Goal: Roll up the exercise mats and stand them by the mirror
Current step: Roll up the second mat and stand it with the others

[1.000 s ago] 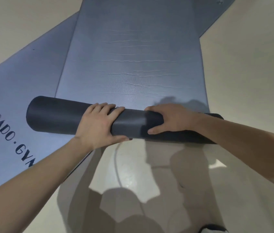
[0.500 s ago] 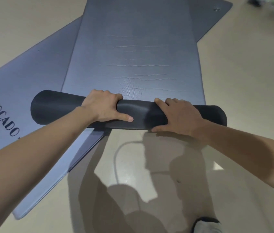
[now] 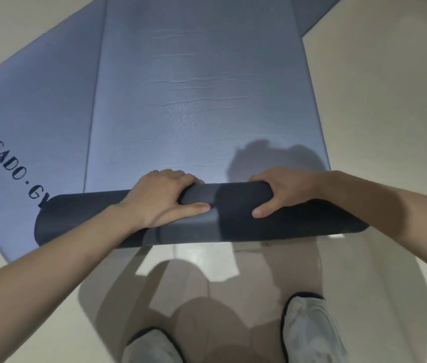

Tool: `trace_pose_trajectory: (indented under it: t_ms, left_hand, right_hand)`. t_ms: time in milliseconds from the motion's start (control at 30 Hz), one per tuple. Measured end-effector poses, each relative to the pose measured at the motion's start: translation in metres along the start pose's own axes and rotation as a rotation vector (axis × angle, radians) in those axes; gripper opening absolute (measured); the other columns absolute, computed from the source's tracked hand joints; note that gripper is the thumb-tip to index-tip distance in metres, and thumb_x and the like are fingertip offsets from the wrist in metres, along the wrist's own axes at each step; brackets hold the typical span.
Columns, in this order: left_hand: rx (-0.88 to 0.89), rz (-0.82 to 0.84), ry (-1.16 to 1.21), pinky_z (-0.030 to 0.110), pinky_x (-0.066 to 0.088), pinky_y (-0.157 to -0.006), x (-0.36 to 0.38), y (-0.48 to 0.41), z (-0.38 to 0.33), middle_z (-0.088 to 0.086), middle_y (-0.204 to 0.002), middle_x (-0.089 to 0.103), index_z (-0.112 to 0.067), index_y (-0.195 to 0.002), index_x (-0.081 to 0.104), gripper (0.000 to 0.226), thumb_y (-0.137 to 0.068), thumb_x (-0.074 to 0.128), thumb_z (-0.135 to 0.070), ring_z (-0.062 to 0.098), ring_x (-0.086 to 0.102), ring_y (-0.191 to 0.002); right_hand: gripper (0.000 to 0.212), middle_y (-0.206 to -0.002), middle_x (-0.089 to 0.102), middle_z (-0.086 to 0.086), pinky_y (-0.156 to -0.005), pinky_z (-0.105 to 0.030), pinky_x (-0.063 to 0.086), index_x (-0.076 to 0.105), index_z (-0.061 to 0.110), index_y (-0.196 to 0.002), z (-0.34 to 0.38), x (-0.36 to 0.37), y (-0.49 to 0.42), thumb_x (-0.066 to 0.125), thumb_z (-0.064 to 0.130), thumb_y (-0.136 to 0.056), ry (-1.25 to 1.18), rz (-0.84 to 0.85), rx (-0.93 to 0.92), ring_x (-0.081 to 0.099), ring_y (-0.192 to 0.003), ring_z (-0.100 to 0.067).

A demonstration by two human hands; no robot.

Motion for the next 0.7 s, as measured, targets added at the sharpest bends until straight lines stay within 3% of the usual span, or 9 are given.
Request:
trace_pose_trajectory:
  t_ms: [100,200,300,433,567,700]
  left_hand:
    - [0.112,-0.225,-0.185,0.043,0.043,-0.096,0.013,0.024,-0.008,0.0,-0.137,0.061,-0.025,-0.144,0.053,0.094,-0.076,0.045,-0.089,0.028,0.058,-0.117]
    - [0.076,-0.226,-0.313,0.054,0.037,-0.111,0.033,0.037,-0.019,0.013,-0.156,0.046,-0.018,-0.157,0.04,0.115,-0.07,0.05,-0.092,0.039,0.047,-0.136]
    - [0.008,-0.25,-0.355,0.057,0.033,-0.115,0.033,0.036,-0.013,0.018,-0.156,0.044,-0.022,-0.159,0.035,0.121,-0.063,0.053,-0.094,0.043,0.046,-0.137]
    - [0.036,-0.207,-0.353,0.049,0.045,-0.104,0.023,0.02,0.0,0.009,-0.143,0.056,-0.028,-0.156,0.036,0.123,-0.056,0.06,-0.095,0.035,0.058,-0.122]
    - [0.012,-0.026,-0.278,0.037,0.045,-0.08,-0.005,-0.006,0.013,-0.011,-0.131,0.061,-0.043,-0.15,0.032,0.116,-0.052,0.055,-0.101,0.022,0.062,-0.111]
    - [-0.007,0.127,-0.023,0.038,0.046,-0.087,-0.029,-0.032,0.027,-0.025,-0.115,0.065,-0.055,-0.138,0.039,0.101,-0.05,0.07,-0.092,0.012,0.062,-0.106]
  right_hand:
    - [0.046,-0.099,0.072,0.019,-0.083,-0.027,0.053,0.065,0.036,-0.107,-0.003,-0.005,-0.005,0.078,0.067,-0.076,-0.011,0.005,0.017,0.068,-0.084,0.003]
    - [0.054,-0.103,0.072,0.017,-0.09,-0.034,0.055,0.065,0.034,-0.114,-0.006,-0.01,-0.009,0.076,0.07,-0.075,0.02,-0.038,0.05,0.069,-0.088,-0.002]
    - [0.066,-0.115,0.065,0.013,-0.087,-0.032,0.047,0.061,0.032,-0.127,-0.005,-0.018,-0.009,0.071,0.073,-0.076,0.128,-0.108,0.1,0.064,-0.099,-0.011]
    - [0.081,-0.118,0.054,0.015,-0.085,-0.034,0.041,0.051,0.039,-0.139,-0.002,-0.029,-0.002,0.057,0.087,-0.074,0.261,-0.266,0.135,0.055,-0.1,-0.01]
    - [0.072,-0.128,0.059,0.002,-0.095,-0.04,0.045,0.052,0.029,-0.144,0.015,-0.019,0.007,0.043,0.076,-0.089,0.385,-0.556,0.037,0.057,-0.112,-0.022]
    - [0.069,-0.119,0.068,-0.008,-0.091,-0.047,0.05,0.067,0.013,-0.128,0.021,0.018,0.018,0.047,0.068,-0.093,0.534,-0.865,-0.128,0.063,-0.103,-0.033]
Point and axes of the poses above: each hand's wrist, its own y-axis away from the middle knuckle, its own x-axis out of the palm, z = x × y, the point moved 3 cm from there along -y, towards the middle knuckle
